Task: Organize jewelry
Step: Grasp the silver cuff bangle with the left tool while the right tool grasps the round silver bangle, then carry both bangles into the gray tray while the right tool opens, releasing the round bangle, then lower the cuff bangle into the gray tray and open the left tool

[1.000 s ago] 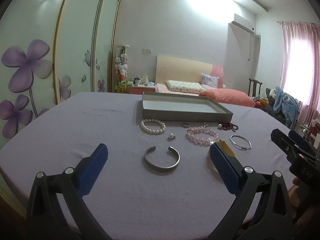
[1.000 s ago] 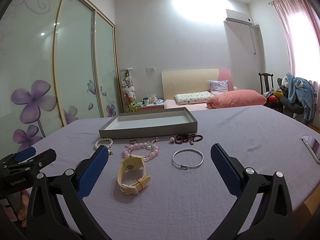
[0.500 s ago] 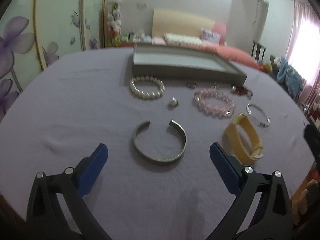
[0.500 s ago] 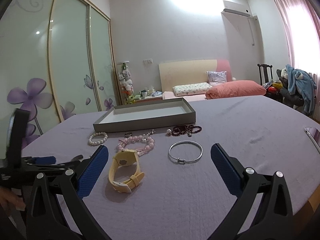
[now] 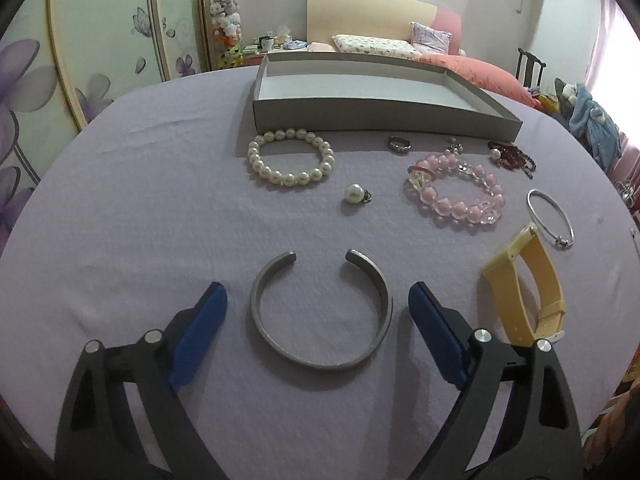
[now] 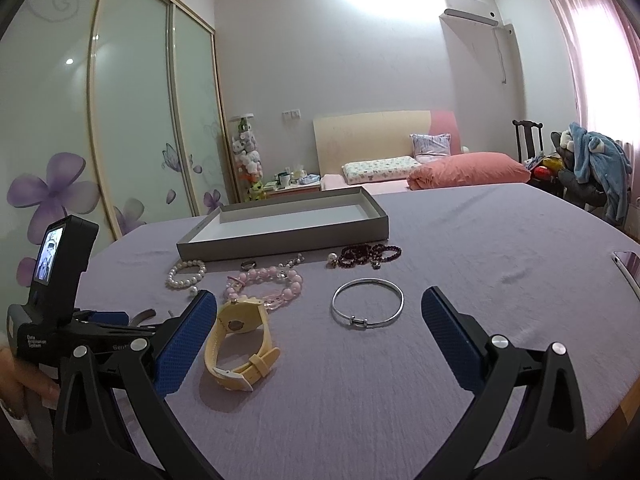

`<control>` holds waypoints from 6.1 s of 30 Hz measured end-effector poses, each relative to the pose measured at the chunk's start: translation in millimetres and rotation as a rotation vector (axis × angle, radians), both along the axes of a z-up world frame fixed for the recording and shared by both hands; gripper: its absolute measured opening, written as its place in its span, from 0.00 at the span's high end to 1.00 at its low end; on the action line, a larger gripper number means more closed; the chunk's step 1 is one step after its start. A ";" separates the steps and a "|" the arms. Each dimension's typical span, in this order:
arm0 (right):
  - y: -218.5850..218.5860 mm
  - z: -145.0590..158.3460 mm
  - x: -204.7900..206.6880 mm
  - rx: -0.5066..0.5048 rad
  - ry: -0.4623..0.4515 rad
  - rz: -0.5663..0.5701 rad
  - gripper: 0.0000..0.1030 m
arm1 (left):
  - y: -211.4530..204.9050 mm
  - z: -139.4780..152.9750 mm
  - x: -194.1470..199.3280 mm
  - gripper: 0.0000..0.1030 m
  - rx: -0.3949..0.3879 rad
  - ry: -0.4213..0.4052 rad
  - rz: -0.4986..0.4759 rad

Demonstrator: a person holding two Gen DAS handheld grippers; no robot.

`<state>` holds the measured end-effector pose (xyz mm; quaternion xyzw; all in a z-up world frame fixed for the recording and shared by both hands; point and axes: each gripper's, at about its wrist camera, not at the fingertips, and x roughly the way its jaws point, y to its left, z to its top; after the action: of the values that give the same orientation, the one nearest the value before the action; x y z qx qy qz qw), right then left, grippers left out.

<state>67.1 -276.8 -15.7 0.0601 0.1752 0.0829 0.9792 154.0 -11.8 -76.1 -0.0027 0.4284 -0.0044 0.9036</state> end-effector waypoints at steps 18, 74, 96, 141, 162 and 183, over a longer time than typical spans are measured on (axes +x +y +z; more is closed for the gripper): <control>3.5 -0.3 10.5 0.003 0.026 0.008 0.02 | -4.5 4.5 5.5 0.36 0.024 -0.027 -0.013; -14.0 -21.3 134.8 -0.177 0.481 0.027 0.33 | 49.2 37.0 40.6 0.36 -0.123 -0.105 0.044; -3.0 32.1 132.0 -0.108 0.215 0.037 0.32 | 41.5 70.0 34.4 0.36 -0.128 -0.273 0.024; 26.8 43.8 274.6 -0.096 0.087 0.063 0.32 | 0.6 79.5 218.3 0.36 -0.091 -0.349 0.013; 27.7 22.4 308.9 -0.056 0.211 0.067 0.19 | -5.5 44.4 271.8 0.36 -0.123 -0.222 0.007; 35.4 31.5 301.4 -0.106 0.168 0.072 0.19 | 12.5 58.4 251.7 0.30 -0.114 -0.253 0.051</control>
<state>368.5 -241.4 15.7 0.0085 0.2629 0.1035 0.9592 405.7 0.7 -17.6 -0.0645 0.3100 -0.0062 0.9485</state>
